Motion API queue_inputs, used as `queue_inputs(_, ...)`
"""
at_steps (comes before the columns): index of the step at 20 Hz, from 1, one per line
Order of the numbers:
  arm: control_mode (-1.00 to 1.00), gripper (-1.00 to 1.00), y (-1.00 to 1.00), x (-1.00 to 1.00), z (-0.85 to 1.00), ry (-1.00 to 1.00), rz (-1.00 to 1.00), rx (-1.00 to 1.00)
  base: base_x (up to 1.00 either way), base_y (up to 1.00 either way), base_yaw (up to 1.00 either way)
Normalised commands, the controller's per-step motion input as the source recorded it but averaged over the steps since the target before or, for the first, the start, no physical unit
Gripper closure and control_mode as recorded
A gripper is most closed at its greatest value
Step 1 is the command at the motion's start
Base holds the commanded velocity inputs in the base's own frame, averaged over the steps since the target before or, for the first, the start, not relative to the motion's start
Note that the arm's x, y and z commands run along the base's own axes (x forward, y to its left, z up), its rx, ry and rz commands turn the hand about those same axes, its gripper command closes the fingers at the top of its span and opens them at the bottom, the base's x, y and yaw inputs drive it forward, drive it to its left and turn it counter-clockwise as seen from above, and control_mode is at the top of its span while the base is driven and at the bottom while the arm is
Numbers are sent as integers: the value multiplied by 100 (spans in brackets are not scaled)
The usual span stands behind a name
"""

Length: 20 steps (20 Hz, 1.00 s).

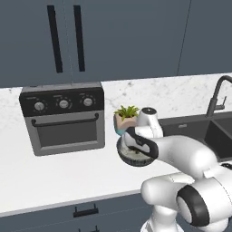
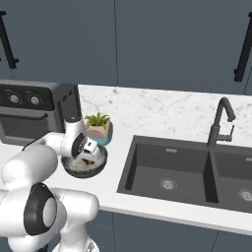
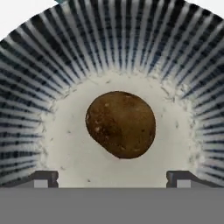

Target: Pick the mushroom from the sink and place it in the bowl. Then pick the bowl and place it in the microwave. Then close the microwave door and press the start button.

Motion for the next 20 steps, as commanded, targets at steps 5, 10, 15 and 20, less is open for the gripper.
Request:
queue_inputs(5, -100, -100, -3, -41, 66, -2, -15, 0, 0, 0, 0)
queue_inputs(10, -100, -100, -28, -47, 36, 0, -13, 2, 0, 0, 0)
queue_inputs(15, -100, -100, -53, -42, 4, 0, -7, 3, 0, 0, 0)
queue_inputs(20, -100, -100, -46, -5, 9, 0, -5, 8, 0, 0, 0)
